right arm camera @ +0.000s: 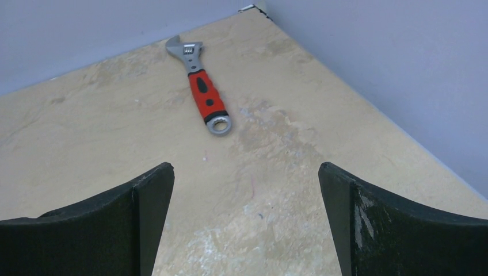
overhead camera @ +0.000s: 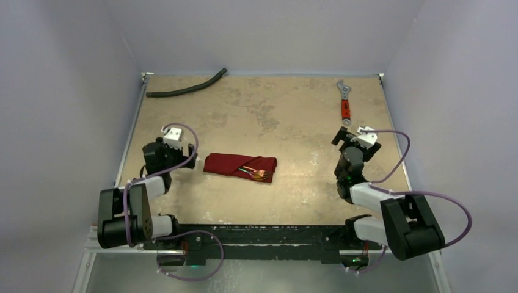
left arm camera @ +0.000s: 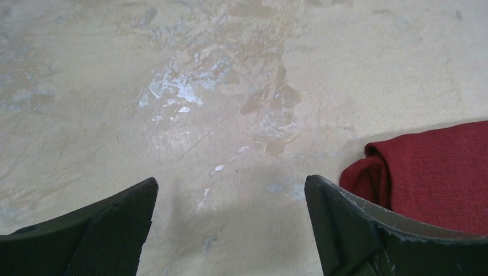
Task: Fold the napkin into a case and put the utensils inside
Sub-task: Reset both arms
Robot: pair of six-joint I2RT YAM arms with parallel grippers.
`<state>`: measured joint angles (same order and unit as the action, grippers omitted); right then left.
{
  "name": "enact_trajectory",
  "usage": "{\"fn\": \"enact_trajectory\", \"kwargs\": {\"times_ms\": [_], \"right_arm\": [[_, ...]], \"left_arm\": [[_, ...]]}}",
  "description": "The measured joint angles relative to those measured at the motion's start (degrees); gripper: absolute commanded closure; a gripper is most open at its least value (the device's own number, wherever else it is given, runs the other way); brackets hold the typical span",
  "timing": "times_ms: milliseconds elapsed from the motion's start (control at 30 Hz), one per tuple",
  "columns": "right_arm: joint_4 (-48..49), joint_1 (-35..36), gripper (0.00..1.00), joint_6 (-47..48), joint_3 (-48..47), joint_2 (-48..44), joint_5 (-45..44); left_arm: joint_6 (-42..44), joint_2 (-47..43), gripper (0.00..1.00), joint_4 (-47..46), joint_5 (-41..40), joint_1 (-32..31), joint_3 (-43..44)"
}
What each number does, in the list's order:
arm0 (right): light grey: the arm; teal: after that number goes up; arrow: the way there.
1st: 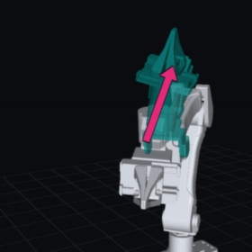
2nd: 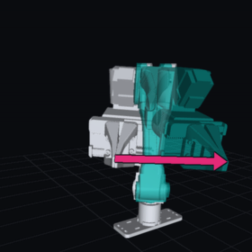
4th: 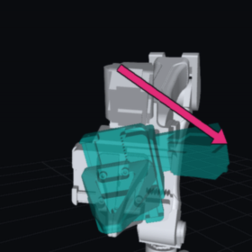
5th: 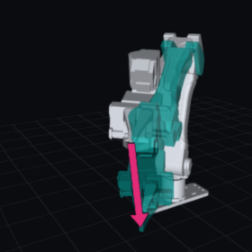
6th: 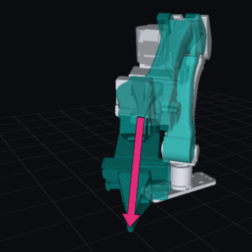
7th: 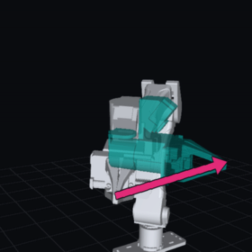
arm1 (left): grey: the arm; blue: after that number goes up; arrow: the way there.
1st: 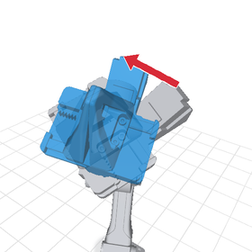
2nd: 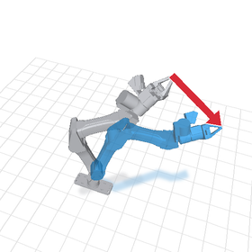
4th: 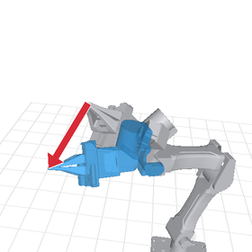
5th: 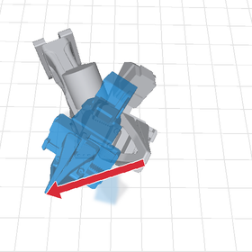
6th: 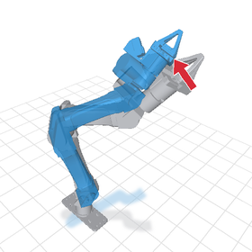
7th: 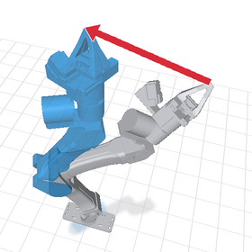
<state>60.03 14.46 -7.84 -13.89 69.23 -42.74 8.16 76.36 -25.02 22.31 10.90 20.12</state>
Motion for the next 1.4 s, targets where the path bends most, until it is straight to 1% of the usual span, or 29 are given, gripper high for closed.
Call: {"fn": "enact_trajectory", "kwargs": {"times_ms": [67,133,233,433,567,667,733,833,867,933,1067,1233,1400], "right_arm": [[2.54,-1.36,0.01,0.48,0.02,1.73,0.35],[5.11,-2.54,0.01,0.85,0.02,3.89,1.51],[8.68,-4.13,0.01,1.55,-0.04,7.98,4.94],[15.58,-6.05,0.01,2.51,-1.42,16.00,11.30],[19.26,-6.62,0.01,3.17,-0.85,17.38,13.92],[24.39,-6.64,0.02,4.87,2.58,17.59,16.98],[25.99,-6.47,0.01,6.71,4.74,19.69,18.69],[24.70,-6.25,0.01,7.67,3.58,22.40,20.31],[24.48,-6.73,0.01,7.43,2.27,22.43,21.81],[24.39,-8.41,0.01,6.75,-0.39,21.94,24.00],[25.40,-10.25,0.01,6.14,-1.55,21.31,25.97],[26.03,-10.25,0.01,6.12,-1.51,21.35,26.49],[26.12,-10.25,0.01,6.12,-1.51,21.35,27.06]], "left_arm": [[-1.57,-2.03,0.01,-8.74,-0.04,-0.02,-5.64],[-3.30,-1.81,0.01,-20.00,-0.17,-0.02,-11.02],[-6.32,1.77,0.01,-30.12,-0.17,-0.04,-13.27],[-11.50,8.70,0.02,-42.42,-0.42,-0.02,-11.56],[-13.81,12.96,0.01,-49.18,-2.12,-0.02,-11.26],[-14.91,17.29,0.01,-55.15,-3.10,-0.15,-11.78],[-14.69,17.97,0.01,-55.58,-4.42,-0.85,-12.11],[-13.44,19.41,0.01,-57.94,-6.40,-4.28,-11.76],[-12.96,19.76,0.01,-55.67,-7.15,-5.44,-10.47],[-11.58,19.76,0.01,-51.17,-11.47,-8.13,-7.28],[-10.10,19.32,0.01,-48.96,-15.67,-11.58,-5.18],[-9.53,19.28,0.02,-46.80,-18.29,-11.74,-5.16],[-9.03,19.26,0.01,-46.07,-19.06,-11.74,-5.16]]}}
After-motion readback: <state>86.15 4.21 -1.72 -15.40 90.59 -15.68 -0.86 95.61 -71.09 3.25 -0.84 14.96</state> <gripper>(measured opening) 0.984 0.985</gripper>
